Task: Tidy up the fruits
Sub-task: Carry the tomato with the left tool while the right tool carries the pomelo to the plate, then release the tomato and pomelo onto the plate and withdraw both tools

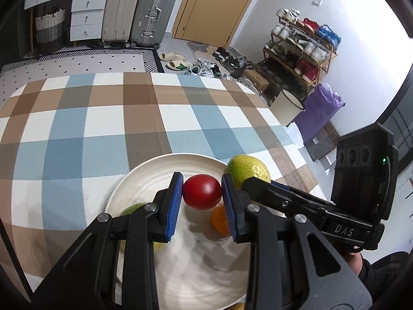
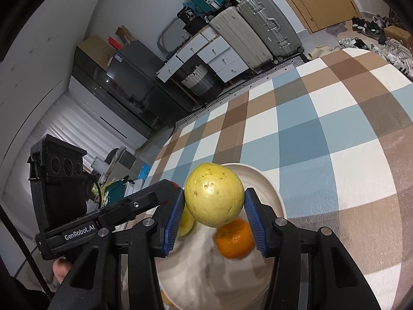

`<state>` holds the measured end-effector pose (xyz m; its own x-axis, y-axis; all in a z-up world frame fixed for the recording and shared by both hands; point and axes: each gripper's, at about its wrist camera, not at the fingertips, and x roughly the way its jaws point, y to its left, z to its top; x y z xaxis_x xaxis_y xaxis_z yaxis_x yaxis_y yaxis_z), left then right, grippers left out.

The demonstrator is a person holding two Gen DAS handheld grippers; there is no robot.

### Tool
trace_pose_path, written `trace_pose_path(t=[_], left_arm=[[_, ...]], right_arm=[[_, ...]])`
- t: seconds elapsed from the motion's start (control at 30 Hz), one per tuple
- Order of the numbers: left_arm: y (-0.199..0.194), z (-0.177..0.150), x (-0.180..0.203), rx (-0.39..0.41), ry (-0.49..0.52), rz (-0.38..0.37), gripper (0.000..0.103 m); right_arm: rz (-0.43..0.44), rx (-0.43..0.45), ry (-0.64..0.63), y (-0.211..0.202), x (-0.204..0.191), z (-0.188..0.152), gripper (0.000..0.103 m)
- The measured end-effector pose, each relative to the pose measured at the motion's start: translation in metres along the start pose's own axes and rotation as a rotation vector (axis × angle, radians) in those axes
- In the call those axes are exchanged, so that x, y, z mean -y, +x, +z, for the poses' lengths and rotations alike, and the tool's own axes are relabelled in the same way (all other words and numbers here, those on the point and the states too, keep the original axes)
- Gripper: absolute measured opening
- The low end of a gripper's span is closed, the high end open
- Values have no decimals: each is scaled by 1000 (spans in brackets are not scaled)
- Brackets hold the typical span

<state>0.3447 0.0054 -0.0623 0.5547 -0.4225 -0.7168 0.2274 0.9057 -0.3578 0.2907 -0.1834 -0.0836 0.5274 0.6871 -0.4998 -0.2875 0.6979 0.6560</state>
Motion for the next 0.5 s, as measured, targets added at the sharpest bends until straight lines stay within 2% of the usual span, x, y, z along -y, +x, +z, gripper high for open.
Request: trace_pose_path(t=[0.5], left_arm=[[25,-4,-1,-23,-17,6,28]], right_arm=[[-41,-12,-16,16,8,-5,49]])
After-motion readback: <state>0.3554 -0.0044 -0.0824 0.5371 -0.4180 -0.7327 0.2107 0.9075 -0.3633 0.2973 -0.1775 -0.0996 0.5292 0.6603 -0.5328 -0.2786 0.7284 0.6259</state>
